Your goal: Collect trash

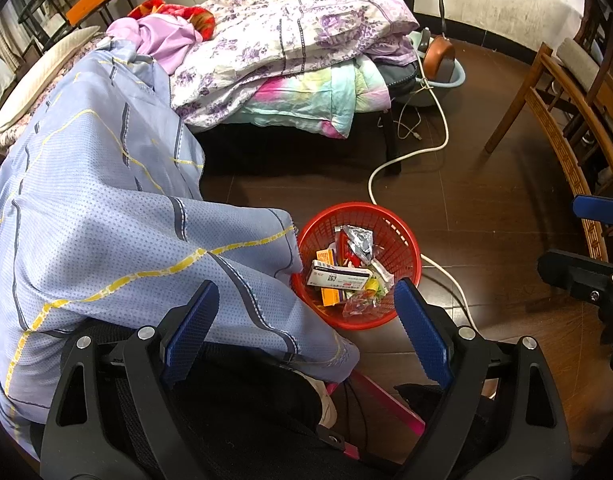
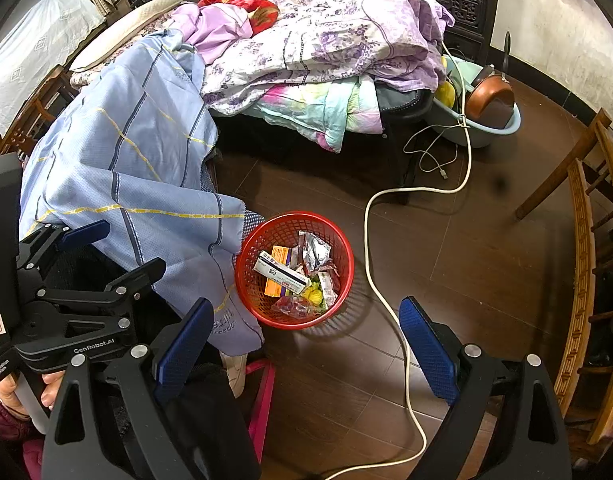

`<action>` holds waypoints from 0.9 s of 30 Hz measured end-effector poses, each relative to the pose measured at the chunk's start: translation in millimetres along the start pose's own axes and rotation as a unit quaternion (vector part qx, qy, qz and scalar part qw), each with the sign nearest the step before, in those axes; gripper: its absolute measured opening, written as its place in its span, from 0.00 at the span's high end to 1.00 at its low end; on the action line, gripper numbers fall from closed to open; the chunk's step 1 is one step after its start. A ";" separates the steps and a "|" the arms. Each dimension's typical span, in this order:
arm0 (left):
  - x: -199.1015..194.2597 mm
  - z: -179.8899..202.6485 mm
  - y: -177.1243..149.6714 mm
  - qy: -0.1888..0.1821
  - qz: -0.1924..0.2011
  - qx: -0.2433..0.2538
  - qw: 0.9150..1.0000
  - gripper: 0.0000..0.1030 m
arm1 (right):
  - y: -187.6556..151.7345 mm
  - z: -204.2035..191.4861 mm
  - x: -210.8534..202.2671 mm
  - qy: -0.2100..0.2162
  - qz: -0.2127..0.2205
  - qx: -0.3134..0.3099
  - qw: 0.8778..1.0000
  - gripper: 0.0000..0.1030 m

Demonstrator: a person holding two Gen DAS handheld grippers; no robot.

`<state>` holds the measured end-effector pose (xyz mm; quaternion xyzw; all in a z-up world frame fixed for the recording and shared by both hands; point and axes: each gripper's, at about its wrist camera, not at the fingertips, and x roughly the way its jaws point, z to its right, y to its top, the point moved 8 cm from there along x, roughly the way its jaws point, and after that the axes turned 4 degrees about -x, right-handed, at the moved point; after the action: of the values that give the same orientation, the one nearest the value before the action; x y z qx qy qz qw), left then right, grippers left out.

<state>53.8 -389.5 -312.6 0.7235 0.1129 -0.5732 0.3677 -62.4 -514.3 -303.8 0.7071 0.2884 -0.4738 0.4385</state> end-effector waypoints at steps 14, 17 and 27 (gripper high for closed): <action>2.2 -0.2 -2.2 0.000 -0.002 0.000 1.000 0.16 | -0.7 -0.6 -0.2 0.000 0.000 0.000 1.000 0.11; 1.9 0.6 -1.6 0.000 -0.001 0.001 1.000 0.16 | -0.7 -0.7 -0.3 0.000 0.000 0.000 1.000 0.11; 2.7 0.3 -2.9 0.001 -0.002 0.001 1.000 0.16 | -1.0 -0.8 -0.2 0.000 0.001 0.000 1.000 0.11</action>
<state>52.7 -388.3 -316.3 0.7243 0.1141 -0.5735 0.3653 -62.9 -513.1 -303.9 0.7071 0.2881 -0.4736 0.4390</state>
